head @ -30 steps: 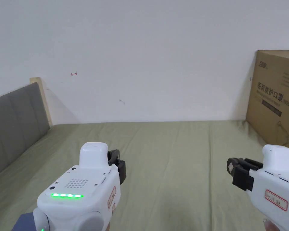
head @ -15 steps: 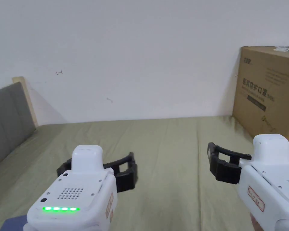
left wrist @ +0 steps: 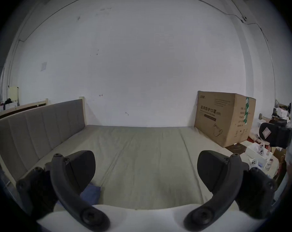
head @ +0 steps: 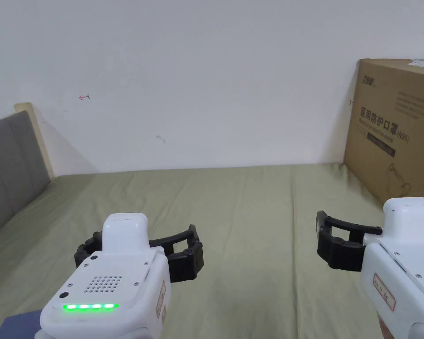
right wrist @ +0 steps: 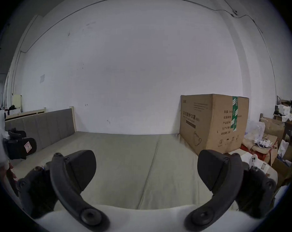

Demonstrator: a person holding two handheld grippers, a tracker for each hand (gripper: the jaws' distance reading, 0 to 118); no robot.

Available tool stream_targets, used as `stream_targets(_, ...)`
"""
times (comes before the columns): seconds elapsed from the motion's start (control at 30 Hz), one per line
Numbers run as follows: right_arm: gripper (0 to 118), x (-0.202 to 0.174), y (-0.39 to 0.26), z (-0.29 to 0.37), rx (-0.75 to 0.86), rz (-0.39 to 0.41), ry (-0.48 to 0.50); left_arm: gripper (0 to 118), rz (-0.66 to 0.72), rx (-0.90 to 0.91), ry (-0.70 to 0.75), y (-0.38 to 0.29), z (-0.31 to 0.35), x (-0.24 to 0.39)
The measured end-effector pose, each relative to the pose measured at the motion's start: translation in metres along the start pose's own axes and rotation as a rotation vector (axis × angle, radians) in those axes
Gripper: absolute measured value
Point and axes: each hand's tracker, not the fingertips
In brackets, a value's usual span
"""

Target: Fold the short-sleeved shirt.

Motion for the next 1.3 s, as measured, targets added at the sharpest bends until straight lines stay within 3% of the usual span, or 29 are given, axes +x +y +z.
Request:
stream_targets(0.73,118,-0.016,-0.004,-0.006,-0.049,0.035,0.028,118,0.012,-0.011,0.024,0.012,0.001,0.005)
stream_targets(1.3,118,-0.014,-0.006,-0.004,-0.064,0.012,0.03,118,0.087,-0.025,-0.03,0.013,0.002,0.003)
